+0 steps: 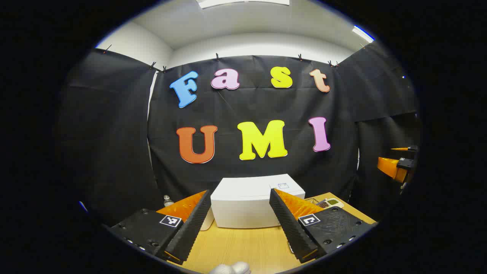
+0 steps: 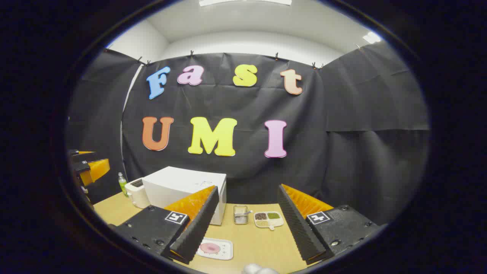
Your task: Open the microwave oven with the left hand, put the food in, and close the microwave oven.
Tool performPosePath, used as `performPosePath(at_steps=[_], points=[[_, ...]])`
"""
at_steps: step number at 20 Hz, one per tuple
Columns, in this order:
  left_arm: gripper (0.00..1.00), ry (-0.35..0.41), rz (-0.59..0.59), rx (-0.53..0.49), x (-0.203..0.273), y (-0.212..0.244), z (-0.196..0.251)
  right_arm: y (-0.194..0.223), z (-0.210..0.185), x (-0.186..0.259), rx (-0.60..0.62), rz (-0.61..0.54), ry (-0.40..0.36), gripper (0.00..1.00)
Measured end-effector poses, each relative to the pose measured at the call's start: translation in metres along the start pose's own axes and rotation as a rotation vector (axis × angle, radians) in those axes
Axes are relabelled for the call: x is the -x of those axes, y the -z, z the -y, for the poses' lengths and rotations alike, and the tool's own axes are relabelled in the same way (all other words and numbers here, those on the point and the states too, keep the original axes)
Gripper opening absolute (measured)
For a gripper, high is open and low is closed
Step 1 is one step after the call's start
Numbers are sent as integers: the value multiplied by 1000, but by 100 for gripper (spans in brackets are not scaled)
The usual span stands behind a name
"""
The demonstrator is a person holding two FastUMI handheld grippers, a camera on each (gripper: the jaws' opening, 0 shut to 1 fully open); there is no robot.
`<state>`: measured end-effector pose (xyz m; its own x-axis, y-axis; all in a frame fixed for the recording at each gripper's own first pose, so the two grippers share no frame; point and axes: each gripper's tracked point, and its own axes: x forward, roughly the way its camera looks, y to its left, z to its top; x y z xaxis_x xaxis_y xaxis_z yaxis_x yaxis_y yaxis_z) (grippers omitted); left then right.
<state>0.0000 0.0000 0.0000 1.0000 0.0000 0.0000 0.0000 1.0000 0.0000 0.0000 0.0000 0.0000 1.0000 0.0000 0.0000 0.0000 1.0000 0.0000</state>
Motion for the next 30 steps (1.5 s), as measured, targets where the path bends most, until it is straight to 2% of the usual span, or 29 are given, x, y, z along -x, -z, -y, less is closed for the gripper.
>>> performPosePath(at_steps=[11,17,24,30], points=[[96,-1,-11,-13,-9,2,8,1,7,-10,-2,-13,-10,99],[95,25,-5,-21,-33,22,24,2,15,-11,3,-27,-1,99],[96,100,-21,14,-101,101,88,-15,45,-15,43,-22,22,99],[96,151,-107,53,-167,183,158,-10,76,-18,62,-60,72,99]])
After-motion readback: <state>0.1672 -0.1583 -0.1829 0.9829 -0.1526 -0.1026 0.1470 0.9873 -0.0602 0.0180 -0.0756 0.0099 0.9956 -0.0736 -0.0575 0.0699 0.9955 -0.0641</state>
